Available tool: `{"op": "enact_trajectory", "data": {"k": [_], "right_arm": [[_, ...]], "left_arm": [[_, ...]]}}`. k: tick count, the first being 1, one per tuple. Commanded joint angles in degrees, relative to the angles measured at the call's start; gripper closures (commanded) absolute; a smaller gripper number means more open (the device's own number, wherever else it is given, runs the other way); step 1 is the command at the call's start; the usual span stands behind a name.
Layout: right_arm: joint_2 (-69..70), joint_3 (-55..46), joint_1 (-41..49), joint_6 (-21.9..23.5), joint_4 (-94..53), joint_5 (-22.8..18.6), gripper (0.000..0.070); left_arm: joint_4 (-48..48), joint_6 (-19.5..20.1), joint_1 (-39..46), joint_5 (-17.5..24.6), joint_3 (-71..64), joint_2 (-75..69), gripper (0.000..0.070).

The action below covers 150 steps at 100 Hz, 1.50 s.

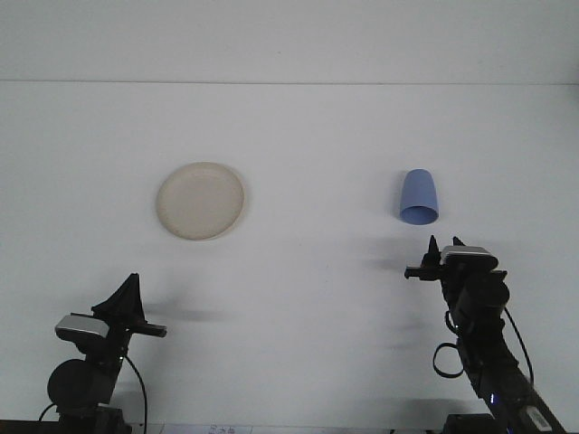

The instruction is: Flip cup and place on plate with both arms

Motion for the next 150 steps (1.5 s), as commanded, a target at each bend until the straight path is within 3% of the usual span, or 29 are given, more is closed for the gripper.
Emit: {"op": "enact_trajectory", "data": {"k": [1,40,54,91,96,102,133,150], "right_arm": [[3.7,0.1,0.0,-1.4,4.2,0.2,0.0394],[23.0,1.8,-2.7,-3.1,23.2,-0.6,0.0392],[27.8,5.6,-4.8,-3.7,23.2,-5.4,0.0384],[37.4,16.3,-6.7,-4.7,22.7,-9.6,0.0385],[38.2,17.2,-6.7,-4.7,22.5,-9.8,0.0452],[38.9,18.1,-6.7,-4.8,22.1,-11.1,0.0700],[33.4,18.6,-5.7,-5.2,17.4,-13.8,0.0694],[21.2,21.8,-1.2,-6.4,-3.0,-13.8,0.0695]], "left_arm": [[0.6,-0.2,-0.1,0.1,-1.0,-0.1,0.0688],[0.6,-0.2,-0.1,0.1,-1.0,-0.1,0.0688],[0.6,-0.2,-0.1,0.1,-1.0,-0.1,0.0688],[0.6,-0.2,-0.1,0.1,-1.0,-0.1,0.0688],[0.6,-0.2,-0.1,0.1,-1.0,-0.1,0.0688],[0.6,-0.2,-0.1,0.1,-1.0,-0.1,0.0688],[0.6,-0.2,-0.1,0.1,-1.0,-0.1,0.0688],[0.6,-0.2,-0.1,0.1,-1.0,-0.1,0.0688]]}}
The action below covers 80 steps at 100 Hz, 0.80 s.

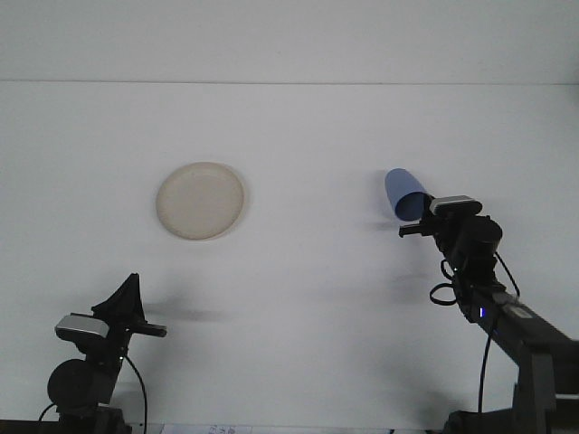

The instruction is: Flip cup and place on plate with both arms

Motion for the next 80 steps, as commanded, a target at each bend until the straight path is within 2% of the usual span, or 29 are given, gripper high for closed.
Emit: {"op": "enact_trajectory", "data": {"k": [1,16,24,32,54,80], "right_arm": [[-4.7,3.7,1.9,-1.2,-9.8,-0.2,0.0695],[-12.7,17.2,8.7,-3.7,-44.0,-0.2,0.0695],[-13.3,26.9,12.9,-6.5,-60.8,-0.2,0.0695],[-12.9,35.3,17.0,-7.3,-72.9,1.0,0.0695],[-8.7,48.3,29.4,-8.1,-90.5,9.2,0.0695],[-0.4,49.0,39.3,-6.6,-95.6,10.8,0.0695]], "left_arm": [[0.6,-0.2,-0.1,0.1,-1.0,-0.1,0.0688],[0.6,-0.2,-0.1,0.1,-1.0,-0.1,0.0688],[0.6,-0.2,-0.1,0.1,-1.0,-0.1,0.0688],[0.6,-0.2,-0.1,0.1,-1.0,-0.1,0.0688],[0.6,-0.2,-0.1,0.1,-1.0,-0.1,0.0688],[0.6,-0.2,-0.1,0.1,-1.0,-0.1,0.0688]]}}
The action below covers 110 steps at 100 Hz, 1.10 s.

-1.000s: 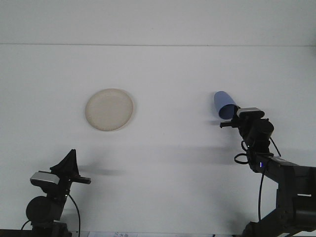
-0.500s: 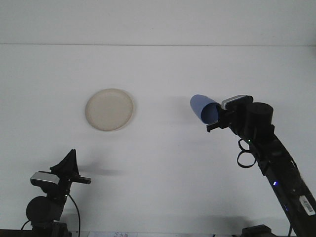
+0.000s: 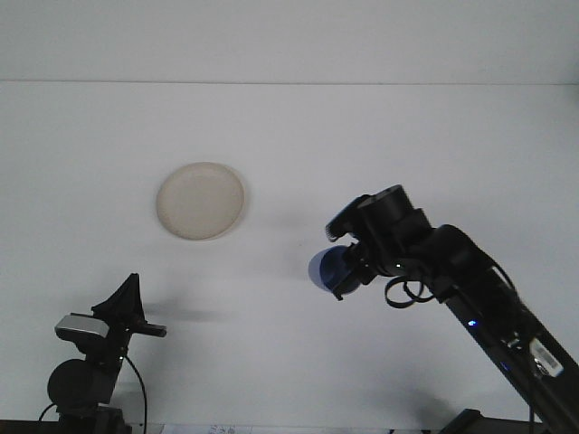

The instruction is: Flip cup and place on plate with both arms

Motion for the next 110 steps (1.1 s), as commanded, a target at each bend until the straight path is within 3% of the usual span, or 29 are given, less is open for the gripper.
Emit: {"op": "enact_trajectory", "data": {"k": [1,39,87,92,104,110], "right_arm": [[2.7,0.8,2.0,1.0,0.0,0.2,0.0695],[13.7,0.8,7.7,1.2,-2.3,0.2,0.0695],[15.6,0.8,7.9,0.9,-2.1,-0.4,0.0689],[15.6,0.8,7.9,0.9,-2.0,-0.4,0.0654],[15.6,0.8,7.9,0.8,-1.5,-0.4,0.0487],[15.6,0.8,7.9,0.8,-1.4,-0.4,0.0456]], "left_arm": [[0.6,-0.2,-0.1,0.1,-1.0,-0.1,0.0688],[0.6,-0.2,-0.1,0.1,-1.0,-0.1,0.0688],[0.6,-0.2,-0.1,0.1,-1.0,-0.1,0.0688],[0.6,-0.2,-0.1,0.1,-1.0,-0.1,0.0688],[0.6,-0.2,-0.1,0.1,-1.0,-0.1,0.0688],[0.6,-0.2,-0.1,0.1,-1.0,-0.1,0.0688]]}}
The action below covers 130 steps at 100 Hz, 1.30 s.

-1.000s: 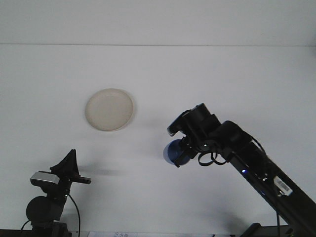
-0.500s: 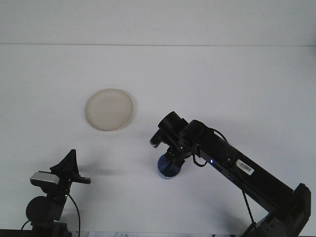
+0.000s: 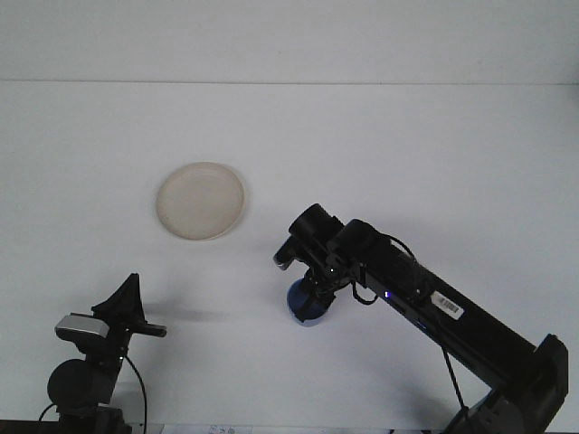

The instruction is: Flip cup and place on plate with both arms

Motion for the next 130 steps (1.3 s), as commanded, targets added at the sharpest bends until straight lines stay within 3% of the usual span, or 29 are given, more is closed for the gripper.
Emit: {"op": "enact_trajectory", "data": {"k": [1,11,25,50,89,105,130], "right_arm": [[1.4,0.8,0.6,0.2,0.3,-0.2,0.0456],[1.4,0.8,0.6,0.1,0.8,-0.2,0.0439],[0.8,0.8,0.2,0.1,1.5,0.0,0.0347],[-5.7,0.9,-4.4,-1.4,4.3,-0.5,0.0343],[-23.6,0.0,-27.2,-1.4,12.8,-0.4,0.0343],[-35.0,-7.5,-35.7,0.3,19.8,-0.3,0.0343],[-55.8,-28.6,-41.6,3.4,31.6,0.4,0.0343]], "left_arm": [[0.6,-0.2,-0.1,0.1,-1.0,-0.1,0.0688],[0.6,-0.2,-0.1,0.1,-1.0,-0.1,0.0688],[0.6,-0.2,-0.1,0.1,-1.0,-0.1,0.0688],[0.6,-0.2,-0.1,0.1,-1.0,-0.1,0.0688],[0.6,-0.2,-0.1,0.1,-1.0,-0.1,0.0688],[0.6,-0.2,-0.1,0.1,-1.0,-0.1,0.0688],[0.6,-0.2,-0.1,0.1,-1.0,-0.1,0.0688]]}}
